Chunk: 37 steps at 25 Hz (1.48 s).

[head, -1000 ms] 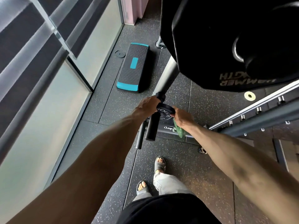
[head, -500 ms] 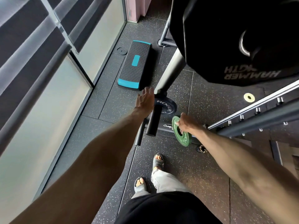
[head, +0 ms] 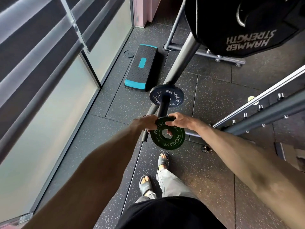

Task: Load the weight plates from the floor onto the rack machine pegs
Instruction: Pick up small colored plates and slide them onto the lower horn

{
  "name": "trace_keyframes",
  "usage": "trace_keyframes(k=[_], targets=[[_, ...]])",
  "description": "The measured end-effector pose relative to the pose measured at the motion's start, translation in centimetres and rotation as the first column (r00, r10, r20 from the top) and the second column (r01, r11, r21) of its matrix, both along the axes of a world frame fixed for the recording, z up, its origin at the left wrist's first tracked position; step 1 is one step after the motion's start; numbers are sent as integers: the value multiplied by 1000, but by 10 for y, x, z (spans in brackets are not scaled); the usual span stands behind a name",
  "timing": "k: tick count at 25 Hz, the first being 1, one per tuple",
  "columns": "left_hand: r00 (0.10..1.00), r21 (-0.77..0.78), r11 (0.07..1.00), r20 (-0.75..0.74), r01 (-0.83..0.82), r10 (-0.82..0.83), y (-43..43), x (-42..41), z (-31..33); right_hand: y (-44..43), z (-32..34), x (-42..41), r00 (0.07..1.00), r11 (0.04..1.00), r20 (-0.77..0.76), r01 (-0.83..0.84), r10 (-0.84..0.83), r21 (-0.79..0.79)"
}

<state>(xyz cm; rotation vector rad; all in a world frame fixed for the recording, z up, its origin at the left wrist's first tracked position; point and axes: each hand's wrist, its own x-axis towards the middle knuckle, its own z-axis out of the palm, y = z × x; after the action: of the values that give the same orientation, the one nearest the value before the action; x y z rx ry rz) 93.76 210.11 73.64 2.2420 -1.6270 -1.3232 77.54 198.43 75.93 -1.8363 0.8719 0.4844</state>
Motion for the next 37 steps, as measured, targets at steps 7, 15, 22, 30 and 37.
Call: trace_keyframes(k=[7,15,22,30,37], targets=[[997,-113,993,75,-28,37,0,24,2,11,-1,10,982,955,191,54,3,-293],[908,-258,957,419,134,-14,-10,21,1,16,-20,10,985,746,55,-89,166,-659],[885,-301,952,456,55,93,-53,27,5,-14,-20,30,984,651,37,-86,173,-754],[859,-336,942,479,-12,182,-95,35,12,-51,-9,46,997,612,-16,-55,70,-789],[820,-416,871,572,261,28,-98,1,34,-36,10,28,999,659,-43,-50,27,-751]])
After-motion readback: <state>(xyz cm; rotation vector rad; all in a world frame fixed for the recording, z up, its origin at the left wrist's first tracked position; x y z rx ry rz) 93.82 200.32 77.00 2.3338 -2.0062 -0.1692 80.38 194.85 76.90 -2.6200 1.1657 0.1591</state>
